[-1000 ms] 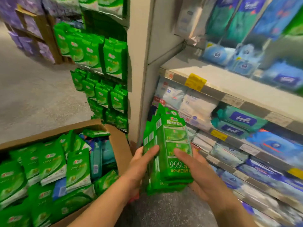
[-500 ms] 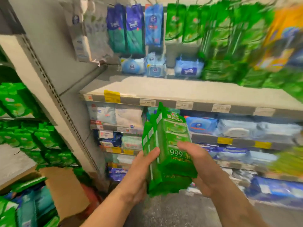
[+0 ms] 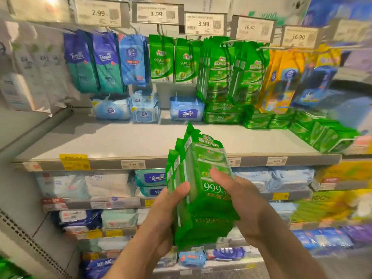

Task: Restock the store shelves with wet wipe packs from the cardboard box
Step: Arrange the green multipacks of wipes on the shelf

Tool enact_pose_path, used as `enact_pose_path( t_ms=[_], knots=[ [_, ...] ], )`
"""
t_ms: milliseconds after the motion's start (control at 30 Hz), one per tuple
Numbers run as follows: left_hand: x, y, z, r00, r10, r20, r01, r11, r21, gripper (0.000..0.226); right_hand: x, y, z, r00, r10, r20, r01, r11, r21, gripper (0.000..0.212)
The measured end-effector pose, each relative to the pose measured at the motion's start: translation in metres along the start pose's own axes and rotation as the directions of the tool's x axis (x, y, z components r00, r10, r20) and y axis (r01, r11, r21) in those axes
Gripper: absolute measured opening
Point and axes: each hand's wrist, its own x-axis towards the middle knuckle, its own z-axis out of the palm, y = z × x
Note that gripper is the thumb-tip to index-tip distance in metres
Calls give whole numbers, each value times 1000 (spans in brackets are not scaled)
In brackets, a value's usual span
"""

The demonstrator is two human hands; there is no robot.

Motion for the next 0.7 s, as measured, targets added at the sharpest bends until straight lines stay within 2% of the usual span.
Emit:
enact_pose_path(
  t_ms=[67, 100, 233, 333, 533, 633, 700],
  knots=[
    [22, 13, 1, 1000, 13, 14, -13, 1000, 12, 82, 15, -15, -4, 999, -30, -27, 31, 999, 12, 61],
    [33, 20, 1, 999, 8, 31, -9, 1000, 13, 81, 23, -21, -7, 999, -39, -31, 40, 999, 18, 52],
    [74, 45, -2, 996, -7, 85, 3, 999, 47, 73, 48, -44, -10, 995, -99, -3, 99, 995, 31, 45],
    [97, 61, -8, 999, -3, 47, 1, 999, 39, 74, 69, -55, -7, 994, -107, -11, 107, 994, 16, 50],
    [129, 82, -15, 999, -29, 24, 30, 1000, -7, 75, 102, -73, -17, 971, -195, -142, 204, 978, 52, 58],
    [140, 93, -16, 1000, -18, -8, 18, 1000, -3, 73, 120, -78, -26, 933, -287, -218, 294, 956, -1, 65],
    [146, 97, -15, 1000, -2, -21, 1, 1000, -4, 63, 126, -83, -35, 887, -383, -257, 373, 923, -89, 67]
  ],
)
